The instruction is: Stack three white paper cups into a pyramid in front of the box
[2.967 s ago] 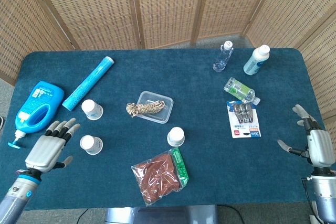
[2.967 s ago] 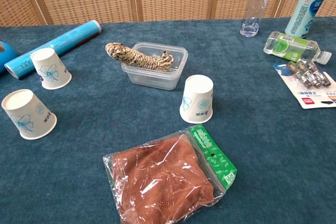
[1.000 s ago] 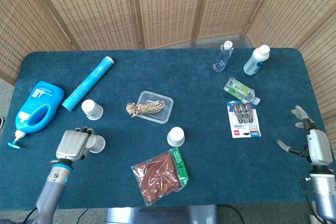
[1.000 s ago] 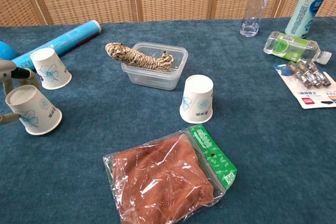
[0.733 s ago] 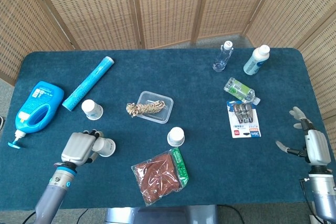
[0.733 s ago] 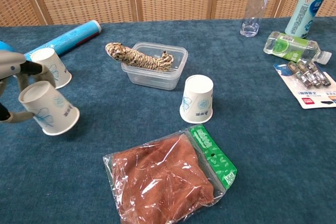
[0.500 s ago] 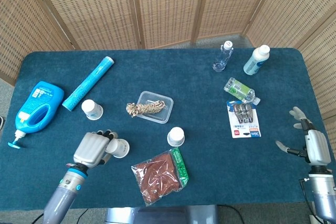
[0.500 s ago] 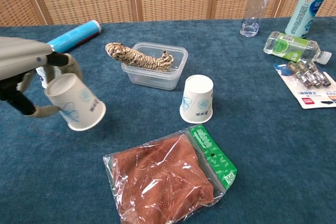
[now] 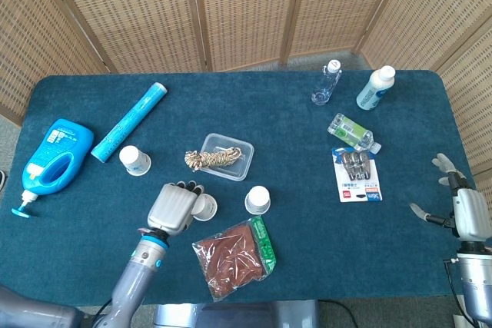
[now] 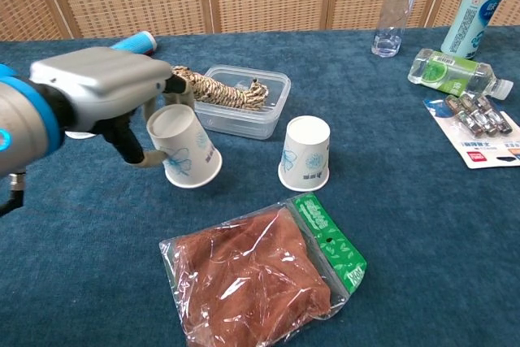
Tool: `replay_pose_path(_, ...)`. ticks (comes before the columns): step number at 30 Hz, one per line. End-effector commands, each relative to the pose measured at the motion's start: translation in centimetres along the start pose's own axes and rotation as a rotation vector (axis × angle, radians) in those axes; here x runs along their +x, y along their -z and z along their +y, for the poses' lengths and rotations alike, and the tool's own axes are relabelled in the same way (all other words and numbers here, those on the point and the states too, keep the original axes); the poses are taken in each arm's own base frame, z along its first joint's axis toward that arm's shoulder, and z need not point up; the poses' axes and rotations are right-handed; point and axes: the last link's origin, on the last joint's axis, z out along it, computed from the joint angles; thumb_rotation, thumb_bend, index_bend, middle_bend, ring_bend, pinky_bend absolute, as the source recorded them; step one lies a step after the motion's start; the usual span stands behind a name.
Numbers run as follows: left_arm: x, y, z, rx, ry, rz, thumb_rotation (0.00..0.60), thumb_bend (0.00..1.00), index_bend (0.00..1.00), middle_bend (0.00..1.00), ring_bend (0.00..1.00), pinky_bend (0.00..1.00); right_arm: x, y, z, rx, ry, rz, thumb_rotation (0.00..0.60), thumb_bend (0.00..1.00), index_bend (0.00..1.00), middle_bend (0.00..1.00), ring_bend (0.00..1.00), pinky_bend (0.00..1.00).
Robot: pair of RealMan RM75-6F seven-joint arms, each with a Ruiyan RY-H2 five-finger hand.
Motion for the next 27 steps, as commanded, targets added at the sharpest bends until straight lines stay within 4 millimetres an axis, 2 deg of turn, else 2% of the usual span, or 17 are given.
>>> replay_pose_path(1,-0.1,-0.8,0.9,0.010,-0.013,0.006,0.600,0.37,0.33,0.38,0.41,0.60,0.1,0.0,0.1,-0.001,0.006,0.014,0.600,0.00,0.07,0.22,0.21,0.35)
replay_pose_path(15,-0.9,-2.9,3.4,0.025,-0.007,-0.006,0.600,0.37,0.33,0.37,0.41,0.60,0.1,-0.1,0.6,-0.024,-0.025,0.010,0.600,0.00,0.07,0.22,0.21,0.35)
replay_pose_path(27,-0.3,-3.9,5.1,0.034,0.008,0.009,0.600,0.37,0.32,0.37,0.41,0.60,0.0,-0.2,0.7,-0.031,-0.038,0.001,0.600,0.00,0.07,0.22,0.21,0.35)
